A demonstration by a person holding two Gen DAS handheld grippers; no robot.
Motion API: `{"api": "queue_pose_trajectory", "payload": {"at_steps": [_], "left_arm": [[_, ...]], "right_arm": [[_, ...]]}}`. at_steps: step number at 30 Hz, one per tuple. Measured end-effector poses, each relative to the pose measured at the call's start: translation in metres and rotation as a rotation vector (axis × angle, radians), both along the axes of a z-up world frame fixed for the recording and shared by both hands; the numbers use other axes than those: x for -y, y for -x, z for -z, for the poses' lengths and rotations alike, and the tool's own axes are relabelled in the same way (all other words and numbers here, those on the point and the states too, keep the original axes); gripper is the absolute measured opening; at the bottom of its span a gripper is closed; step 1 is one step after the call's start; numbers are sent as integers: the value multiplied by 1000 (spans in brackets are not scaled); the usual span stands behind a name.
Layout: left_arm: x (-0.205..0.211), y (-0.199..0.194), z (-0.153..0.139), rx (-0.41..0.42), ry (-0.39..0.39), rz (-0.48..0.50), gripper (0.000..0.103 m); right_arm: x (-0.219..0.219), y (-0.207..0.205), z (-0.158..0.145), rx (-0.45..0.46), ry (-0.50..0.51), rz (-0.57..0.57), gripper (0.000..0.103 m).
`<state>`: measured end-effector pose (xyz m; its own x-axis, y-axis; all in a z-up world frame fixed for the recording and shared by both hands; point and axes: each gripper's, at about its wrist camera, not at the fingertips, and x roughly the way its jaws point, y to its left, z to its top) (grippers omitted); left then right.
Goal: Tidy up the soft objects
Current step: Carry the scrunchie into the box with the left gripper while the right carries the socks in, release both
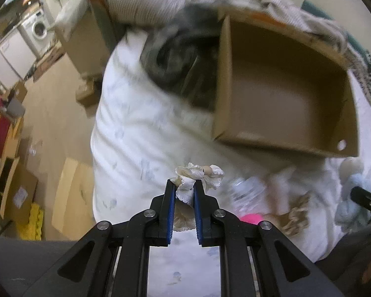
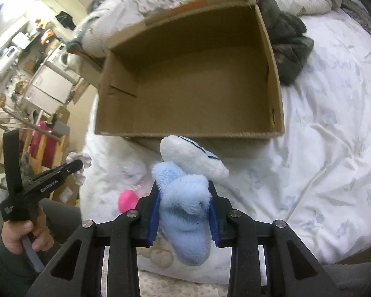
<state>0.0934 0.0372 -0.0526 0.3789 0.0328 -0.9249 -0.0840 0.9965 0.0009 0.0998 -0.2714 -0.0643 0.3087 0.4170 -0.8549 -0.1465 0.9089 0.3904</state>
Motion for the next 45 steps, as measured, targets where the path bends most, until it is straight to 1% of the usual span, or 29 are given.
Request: {"api": "queue_pose_trajectory", "payload": {"at_steps": [4,6,10,11,13,15,17,21,23,30,34,36,39,41,45], "left_arm": [[14,-13,-35,76,7,40,13],[21,-23,-47,101,5,64,13],[33,-44,-63,134,-5,102,13],[35,-51,-67,145,-12,110,13],[37,-62,-69,134,-18,113,13],[39,-77,-71,107,-5,117,13],[43,-88,-71,103,-22,129,13],[57,-107,-70,99,-43,163,13],[66,-118,-65,96,-61,178,13],[85,-146,-36,55,-71,177,13],[97,-153,-24,66,-101,211,13],[99,-157,-18,71,-109,211,13],[99,-165,-6,42,-92,196,13],[98,-168,1,22,-95,184,13],[97,-172,10,4,-70,170,13]], "right_arm": [[1,-4,-24,60,-39,-4,35],[6,-9,-39,109,-55,0,35],[5,-25,-57,179,-78,23,35],[0,-29,-57,191,-75,26,35],[-1,-40,-61,201,-69,35,35],[1,-54,-66,197,-61,55,35],[2,-67,-68,190,-44,66,35],[4,-87,-59,163,-17,72,35],[4,-94,-52,148,-14,74,35],[1,-120,-18,85,17,64,35],[-4,-132,1,52,34,60,35],[-7,-137,9,41,39,57,35],[-12,-144,17,31,58,61,35],[-14,-149,22,21,65,69,35],[-18,-155,31,9,73,76,35]]}}
